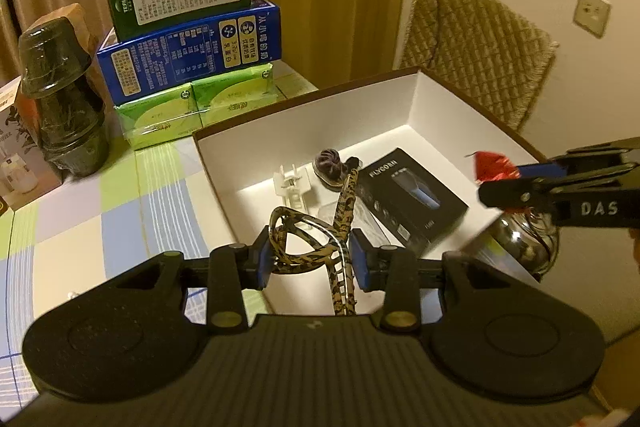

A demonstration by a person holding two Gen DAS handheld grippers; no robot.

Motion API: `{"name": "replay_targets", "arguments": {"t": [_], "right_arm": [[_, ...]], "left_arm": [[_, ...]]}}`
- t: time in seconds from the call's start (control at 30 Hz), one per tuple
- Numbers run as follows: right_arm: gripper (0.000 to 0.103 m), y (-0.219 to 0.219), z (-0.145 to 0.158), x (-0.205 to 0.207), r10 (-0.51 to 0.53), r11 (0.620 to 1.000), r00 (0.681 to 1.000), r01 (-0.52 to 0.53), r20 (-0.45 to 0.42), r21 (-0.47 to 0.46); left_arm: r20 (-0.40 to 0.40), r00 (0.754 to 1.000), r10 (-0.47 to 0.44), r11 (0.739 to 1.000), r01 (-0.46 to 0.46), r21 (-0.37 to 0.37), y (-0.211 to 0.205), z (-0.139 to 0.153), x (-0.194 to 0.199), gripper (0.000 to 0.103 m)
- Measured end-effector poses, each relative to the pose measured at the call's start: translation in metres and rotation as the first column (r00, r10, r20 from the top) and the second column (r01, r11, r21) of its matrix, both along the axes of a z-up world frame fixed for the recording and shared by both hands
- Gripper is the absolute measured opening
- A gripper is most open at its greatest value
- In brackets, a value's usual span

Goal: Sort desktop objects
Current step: 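Carry the strap with the left gripper while the right carries the red packet toward the box, then lower the strap into the box with the left gripper while the right lowers the packet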

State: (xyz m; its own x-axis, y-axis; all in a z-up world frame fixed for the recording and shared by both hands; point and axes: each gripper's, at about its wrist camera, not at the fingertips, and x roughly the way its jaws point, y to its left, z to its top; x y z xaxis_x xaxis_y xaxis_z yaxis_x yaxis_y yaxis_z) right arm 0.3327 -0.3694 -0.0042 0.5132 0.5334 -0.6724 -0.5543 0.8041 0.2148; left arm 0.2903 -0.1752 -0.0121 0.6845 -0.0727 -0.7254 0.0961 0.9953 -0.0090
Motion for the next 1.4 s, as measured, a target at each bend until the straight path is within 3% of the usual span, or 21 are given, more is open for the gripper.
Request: {"name": "replay_targets", "arguments": {"t": [0.33, 0.83, 1.1, 1.17, 1.4], "right_arm": [[0.027, -0.018, -0.019, 0.053, -0.01, 0.999, 1.0, 0.009, -0.03, -0.04], [0.027, -0.028, -0.042, 0.08, 0.012, 0.997, 0.997, -0.018, -0.071, -0.081], [0.027, -0.03, -0.048, 0.092, 0.01, 0.994, 0.997, -0.018, -0.076, -0.109], [0.027, -0.029, -0.049, 0.094, 0.012, 0.993, 0.997, -0.02, -0.071, -0.119], [0.027, -0.023, -0.051, 0.098, 0.025, 0.986, 0.999, -0.032, -0.046, -0.163]], "left_arm": [[-0.089, 0.992, 0.087, 0.994, -0.08, 0.077, -0.019, -0.035, 0.052, 0.034], [-0.234, 0.953, 0.193, 0.968, -0.146, 0.203, -0.04, -0.088, 0.094, 0.034], [-0.278, 0.937, 0.212, 0.965, -0.155, 0.213, -0.04, -0.105, 0.106, 0.033], [-0.284, 0.935, 0.212, 0.965, -0.155, 0.209, -0.039, -0.107, 0.109, 0.027], [-0.286, 0.936, 0.205, 0.97, -0.155, 0.19, -0.033, -0.108, 0.111, 0.028]]}}
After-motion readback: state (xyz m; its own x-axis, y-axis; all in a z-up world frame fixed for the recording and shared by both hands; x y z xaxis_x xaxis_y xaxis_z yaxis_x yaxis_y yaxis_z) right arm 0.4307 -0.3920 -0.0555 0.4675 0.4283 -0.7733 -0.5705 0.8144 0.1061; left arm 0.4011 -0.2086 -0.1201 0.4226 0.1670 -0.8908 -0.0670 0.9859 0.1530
